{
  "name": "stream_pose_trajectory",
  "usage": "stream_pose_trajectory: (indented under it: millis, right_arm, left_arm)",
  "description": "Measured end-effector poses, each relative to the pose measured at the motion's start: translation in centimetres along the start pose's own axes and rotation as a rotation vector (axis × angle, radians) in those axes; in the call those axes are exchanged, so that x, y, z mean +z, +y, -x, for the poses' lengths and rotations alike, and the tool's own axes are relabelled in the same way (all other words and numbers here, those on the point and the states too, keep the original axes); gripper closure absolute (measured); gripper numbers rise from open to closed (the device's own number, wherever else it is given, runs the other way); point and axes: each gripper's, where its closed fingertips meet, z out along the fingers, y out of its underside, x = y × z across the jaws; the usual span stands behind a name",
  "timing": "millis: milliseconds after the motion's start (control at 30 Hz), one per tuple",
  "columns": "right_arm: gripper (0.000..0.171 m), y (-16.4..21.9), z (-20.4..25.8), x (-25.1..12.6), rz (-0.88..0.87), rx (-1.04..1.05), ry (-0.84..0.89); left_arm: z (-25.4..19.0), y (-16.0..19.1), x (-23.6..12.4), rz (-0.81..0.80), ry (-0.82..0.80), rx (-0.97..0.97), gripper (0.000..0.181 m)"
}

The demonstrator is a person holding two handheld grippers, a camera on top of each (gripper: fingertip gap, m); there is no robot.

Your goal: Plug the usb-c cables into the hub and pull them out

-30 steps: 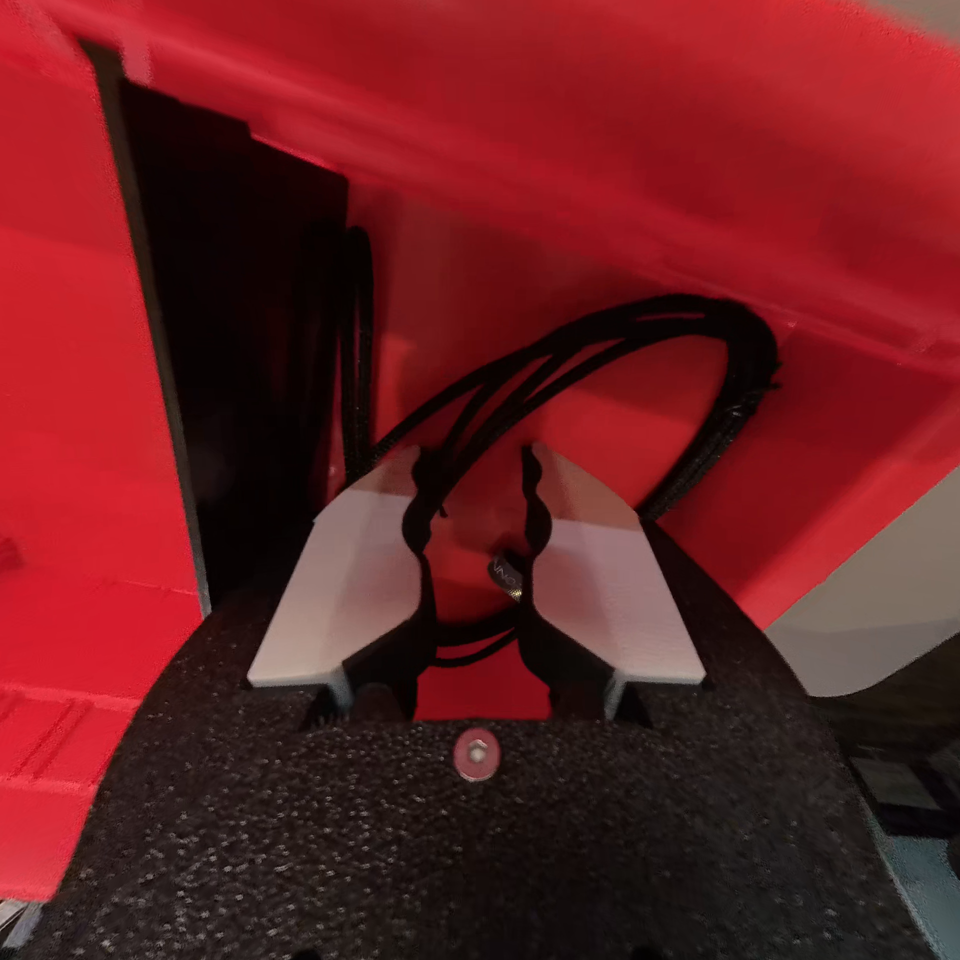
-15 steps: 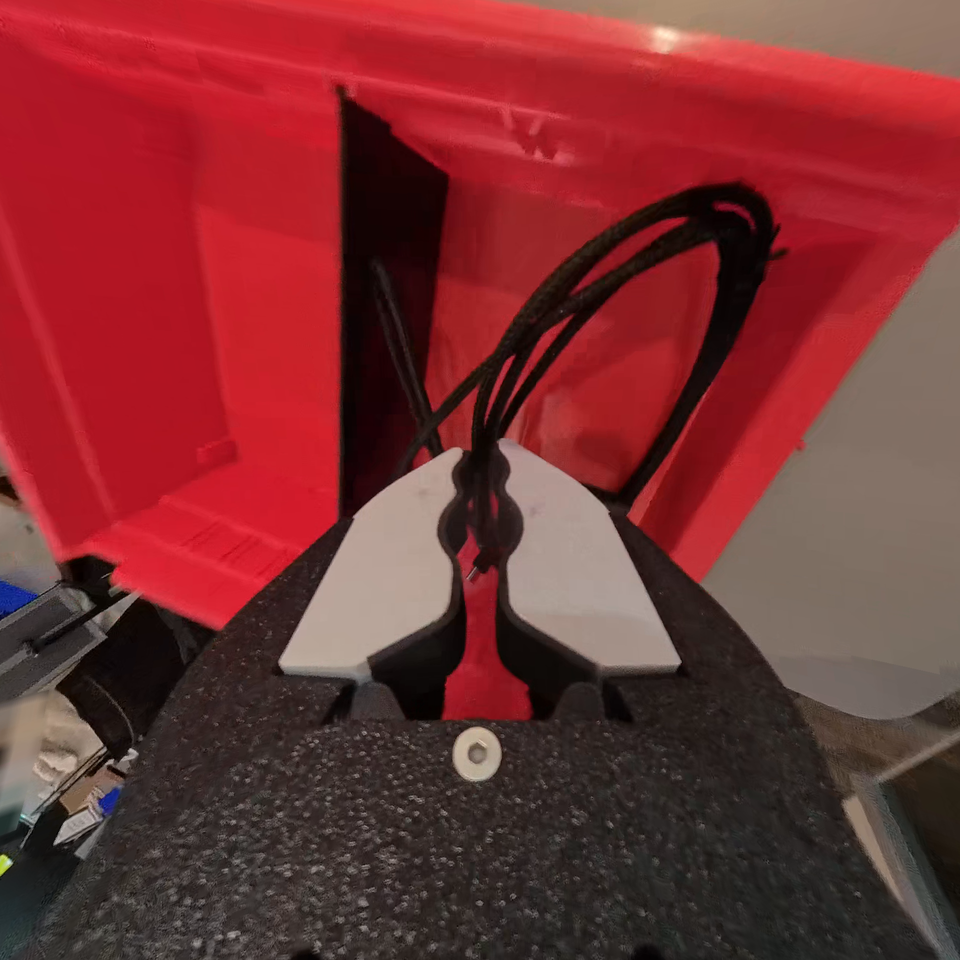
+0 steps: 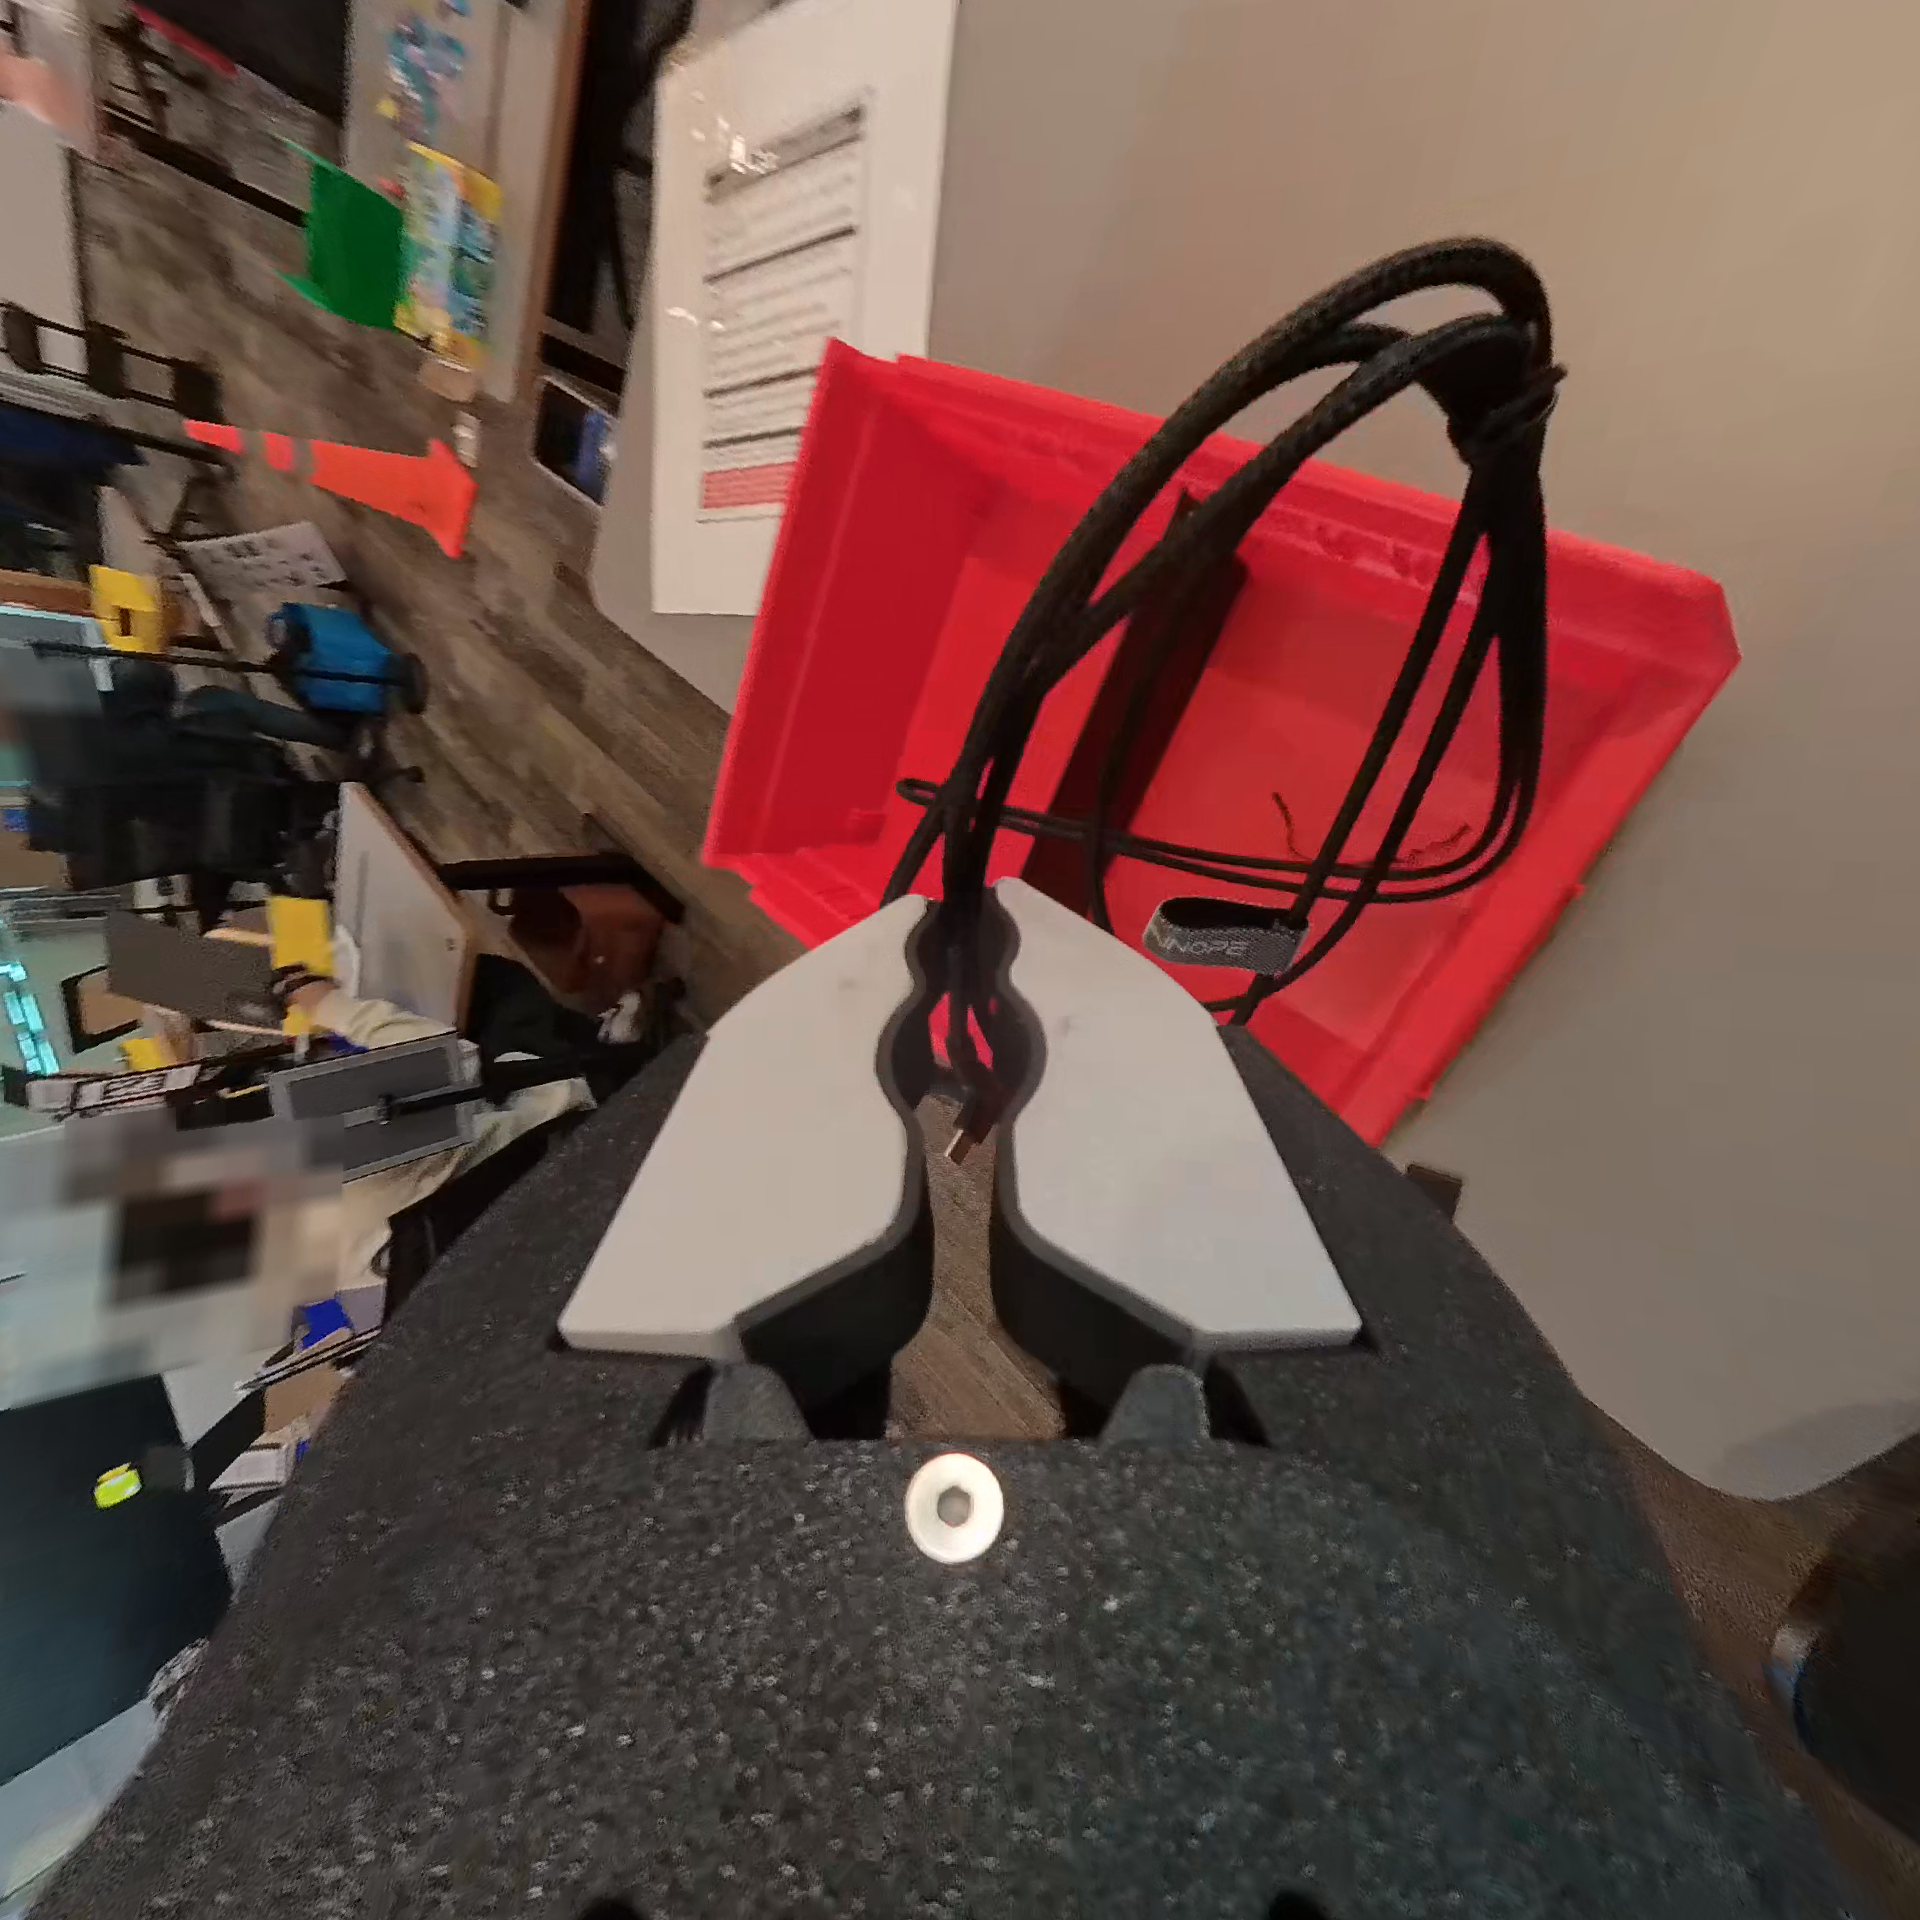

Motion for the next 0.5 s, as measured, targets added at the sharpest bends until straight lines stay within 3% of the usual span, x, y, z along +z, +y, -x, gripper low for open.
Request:
stream_pose_trajectory:
  millis: [33,267,500]
  right_arm:
    - [0.148,0.0,0.0,0.0,0.0,-0.001,-0.003]
    - [0.148,0.0,0.0,-0.1,-0.004,-0.003,-0.021]
    - [0.148,0.0,-0.3,0.0,-0.002,-0.024,-0.028]
  left_arm:
    - [0.5,-0.4,-0.4,-0.005,-0.03,-0.002,0.175]
    - [5.3,-4.8,-4.3,-0.069,-0.298,-0.027,0.175]
    - [2.7,-17.8,-5.7,-0.369,-0.256,-0.034,0.175]
